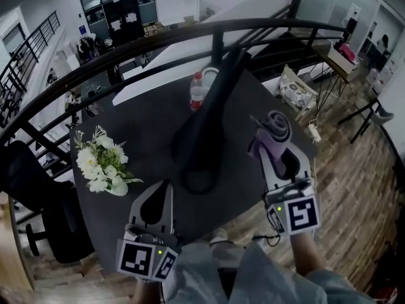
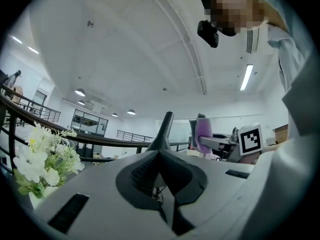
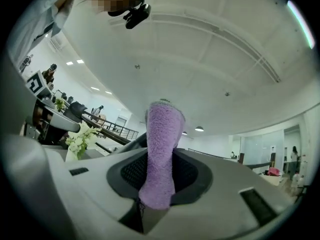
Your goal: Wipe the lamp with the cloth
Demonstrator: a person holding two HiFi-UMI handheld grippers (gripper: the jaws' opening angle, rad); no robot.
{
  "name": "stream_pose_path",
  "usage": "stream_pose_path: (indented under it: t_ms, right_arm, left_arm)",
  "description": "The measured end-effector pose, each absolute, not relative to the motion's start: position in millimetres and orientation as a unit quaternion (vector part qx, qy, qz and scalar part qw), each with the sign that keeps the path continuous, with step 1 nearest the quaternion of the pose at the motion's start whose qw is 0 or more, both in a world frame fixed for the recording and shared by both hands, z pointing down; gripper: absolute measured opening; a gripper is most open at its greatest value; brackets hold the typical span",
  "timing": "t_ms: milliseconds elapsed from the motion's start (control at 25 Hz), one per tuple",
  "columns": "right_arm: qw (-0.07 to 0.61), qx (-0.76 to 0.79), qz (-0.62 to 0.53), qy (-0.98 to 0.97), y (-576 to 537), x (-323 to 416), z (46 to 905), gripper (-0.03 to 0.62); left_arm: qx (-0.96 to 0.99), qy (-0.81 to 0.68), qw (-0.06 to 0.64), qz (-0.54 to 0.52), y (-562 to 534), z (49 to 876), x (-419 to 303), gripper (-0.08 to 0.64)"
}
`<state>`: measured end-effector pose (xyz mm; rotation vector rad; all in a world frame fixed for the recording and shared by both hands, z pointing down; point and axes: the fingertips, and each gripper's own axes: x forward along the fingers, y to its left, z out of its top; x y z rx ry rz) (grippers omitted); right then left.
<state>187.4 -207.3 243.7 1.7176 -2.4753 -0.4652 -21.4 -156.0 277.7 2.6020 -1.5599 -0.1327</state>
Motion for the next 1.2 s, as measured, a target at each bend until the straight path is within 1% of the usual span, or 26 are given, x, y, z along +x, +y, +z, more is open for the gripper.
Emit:
stream_pose_path:
  t_ms: [80,240,640,840,1200]
  right_arm:
    - [0.036,0.547,-0.163,-0.820,-228,184,233,0.110]
    - [0.037,0.528,-0.191,-0.827,-260,186,217,0.110]
    - [0.014,0.513,-0.237,-0.824,-318,185,165,0.110]
    - [0.001,0.504,-0.232,-0.832,-323,183,164,0.112]
    - [0.027,0.485,-0.219,-0.846,-308,162,196,0.112]
  left_arm:
    - [0.844,-0.532,0.049,-0.045,-156,274,-24,0.005]
    - [0.826,-0.561,0.046,-0.046,-152,273,-25,0.005]
    - [0.808,-0.586,0.048,-0.041,-147,277,-24,0.005]
    - [0.809,-0.584,0.053,-0.042,-146,280,-24,0.005]
    - [0.817,-0.573,0.054,-0.036,-146,279,-23,0.005]
